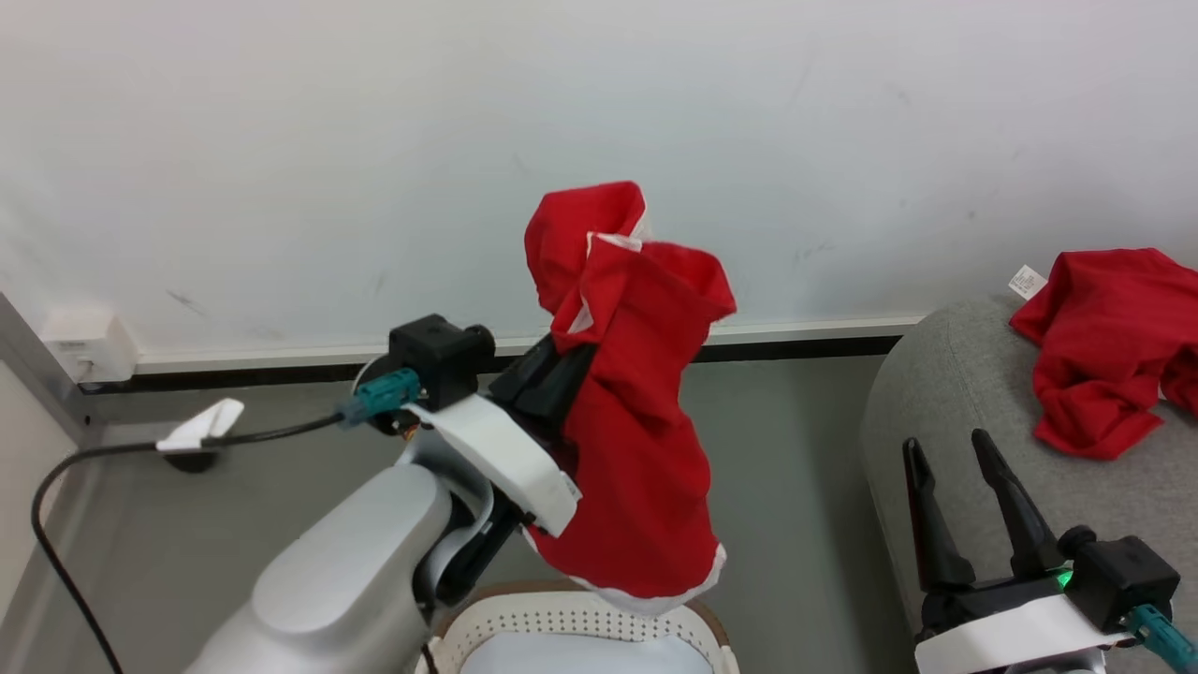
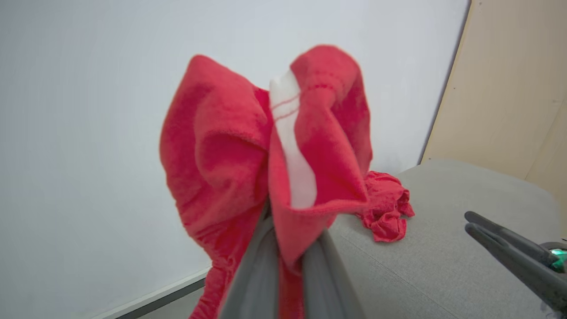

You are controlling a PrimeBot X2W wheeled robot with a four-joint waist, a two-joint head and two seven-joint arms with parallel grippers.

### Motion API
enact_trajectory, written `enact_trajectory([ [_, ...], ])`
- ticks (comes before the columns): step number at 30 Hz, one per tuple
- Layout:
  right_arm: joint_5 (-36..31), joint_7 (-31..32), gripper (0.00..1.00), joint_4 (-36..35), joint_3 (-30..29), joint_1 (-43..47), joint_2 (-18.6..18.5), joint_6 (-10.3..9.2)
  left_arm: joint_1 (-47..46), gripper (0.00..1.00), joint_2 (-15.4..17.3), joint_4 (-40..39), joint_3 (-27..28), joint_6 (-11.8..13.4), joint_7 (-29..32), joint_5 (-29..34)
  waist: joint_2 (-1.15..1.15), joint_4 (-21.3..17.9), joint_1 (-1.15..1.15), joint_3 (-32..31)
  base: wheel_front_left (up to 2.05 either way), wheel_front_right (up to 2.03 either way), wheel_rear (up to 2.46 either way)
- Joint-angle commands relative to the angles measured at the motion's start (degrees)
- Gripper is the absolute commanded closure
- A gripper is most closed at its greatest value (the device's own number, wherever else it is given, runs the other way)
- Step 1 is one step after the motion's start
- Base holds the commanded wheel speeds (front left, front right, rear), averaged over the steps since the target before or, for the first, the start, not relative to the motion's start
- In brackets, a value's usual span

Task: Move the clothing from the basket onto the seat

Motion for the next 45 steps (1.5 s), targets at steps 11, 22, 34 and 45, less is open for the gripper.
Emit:
enact_trajectory([
  [11,0.75,-0.05,0.00,0.22,4.01,1.01,-0.16,-0.13,0.31,1.00,2.51,-10.24,1.19,4.60,3.20,0.30,-0.01,0.41,0.01,-0.71,0.00,0.00,0.00],
  [22,2.10,2.17,0.00,-0.25,11.02,-1.41,-2.44,-0.13,1.29,1.00,2.18,-12.71,-0.41,4.99,4.21,0.64,-0.01,1.67,0.01,-0.67,0.00,0.00,0.00],
  [34,6.87,10.01,0.00,4.29,24.85,-8.78,-7.54,-0.13,2.28,1.00,-2.05,-15.39,-5.57,3.50,5.91,0.82,-0.01,7.59,0.01,-2.33,0.00,0.00,0.00],
  [45,11.75,6.62,0.31,13.46,29.84,-12.11,-5.21,-0.13,3.44,1.00,-4.65,-19.33,-10.28,2.25,9.20,-0.22,-0.01,12.96,0.01,-3.76,0.00,0.00,0.00],
])
